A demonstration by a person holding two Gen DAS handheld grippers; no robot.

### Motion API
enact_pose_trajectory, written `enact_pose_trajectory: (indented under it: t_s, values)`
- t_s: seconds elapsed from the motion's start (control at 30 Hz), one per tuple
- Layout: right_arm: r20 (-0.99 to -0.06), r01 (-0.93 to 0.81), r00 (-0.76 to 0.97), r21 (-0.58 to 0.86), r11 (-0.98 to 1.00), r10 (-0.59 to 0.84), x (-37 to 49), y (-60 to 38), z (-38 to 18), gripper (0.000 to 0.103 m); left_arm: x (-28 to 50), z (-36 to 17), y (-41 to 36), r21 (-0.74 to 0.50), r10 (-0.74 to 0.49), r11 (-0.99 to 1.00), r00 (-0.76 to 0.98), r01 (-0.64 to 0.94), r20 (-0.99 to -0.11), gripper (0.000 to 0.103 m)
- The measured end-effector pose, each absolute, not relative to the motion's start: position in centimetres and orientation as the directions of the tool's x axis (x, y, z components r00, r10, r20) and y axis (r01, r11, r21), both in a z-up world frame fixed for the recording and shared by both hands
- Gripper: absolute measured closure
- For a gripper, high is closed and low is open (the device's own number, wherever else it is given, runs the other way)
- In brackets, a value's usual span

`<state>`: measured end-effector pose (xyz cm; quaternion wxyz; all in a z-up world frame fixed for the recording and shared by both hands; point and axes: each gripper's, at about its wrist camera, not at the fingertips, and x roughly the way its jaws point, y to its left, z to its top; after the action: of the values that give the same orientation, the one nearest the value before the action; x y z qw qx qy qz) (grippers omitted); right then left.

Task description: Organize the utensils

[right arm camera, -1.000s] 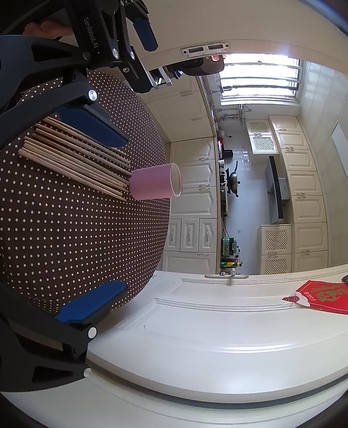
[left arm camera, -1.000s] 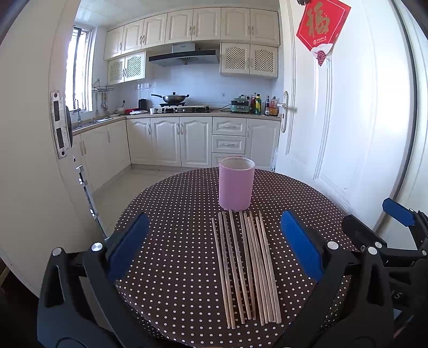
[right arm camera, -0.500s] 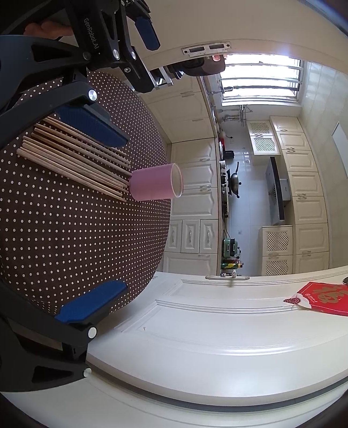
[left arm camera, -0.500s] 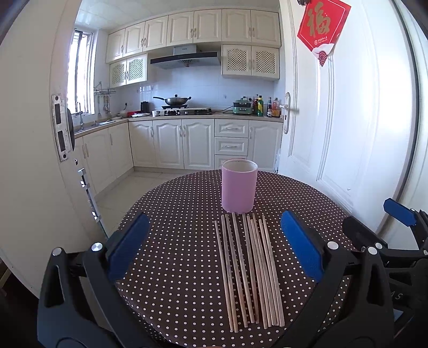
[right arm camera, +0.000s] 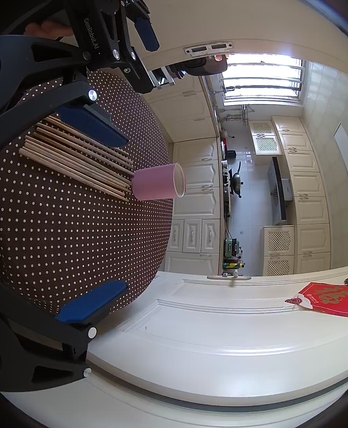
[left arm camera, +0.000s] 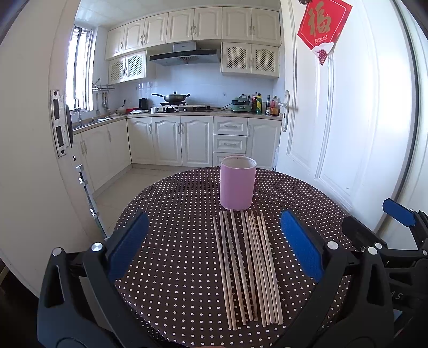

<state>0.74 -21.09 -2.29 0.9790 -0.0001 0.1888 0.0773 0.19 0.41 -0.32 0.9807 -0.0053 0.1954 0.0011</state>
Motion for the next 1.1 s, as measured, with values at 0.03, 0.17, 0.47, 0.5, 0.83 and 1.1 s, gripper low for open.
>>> enact_pose_trajectory:
  t_s: [0.03, 0.17, 0.47, 0.5, 0.83, 1.1]
  values:
    - [-0.37, -0.151, 0.917, 0.029, 0.988, 0.151, 0.7, -21.08, -2.3, 0.007, 0.21, -0.34, 0.44, -0.01, 0.0, 1.0, 0.924, -0.004, -0.383, 0.006]
    - [-0.368, -0.152, 0.917, 0.027, 0.988, 0.151, 0.62, -21.02, -2.28, 0.007, 0.21, -0.35, 0.44, -0.009, 0.001, 1.0, 0.924, -0.005, -0.382, 0.006]
    - [-0.367, -0.158, 0.916, 0.034, 0.987, 0.159, 0.45, -21.11, -2.36, 0.007, -0.03, -0.28, 0.34, -0.004, 0.005, 1.0, 0.926, -0.007, -0.378, 0.006]
    - [-0.368, -0.159, 0.916, 0.035, 0.987, 0.16, 0.48, -21.12, -2.37, 0.007, -0.05, -0.25, 0.34, -0.003, 0.007, 1.0, 0.926, -0.008, -0.378, 0.006]
    - [-0.369, -0.153, 0.917, 0.028, 0.988, 0.152, 0.65, -21.21, -2.34, 0.007, 0.26, -0.24, 0.2, -0.004, -0.001, 1.0, 0.924, 0.0, -0.382, 0.006]
    - [-0.38, -0.158, 0.911, 0.031, 0.987, 0.157, 1.23, -21.21, -2.42, 0.007, 0.71, -0.37, 0.42, -0.009, -0.006, 1.0, 0.92, 0.003, -0.393, 0.006]
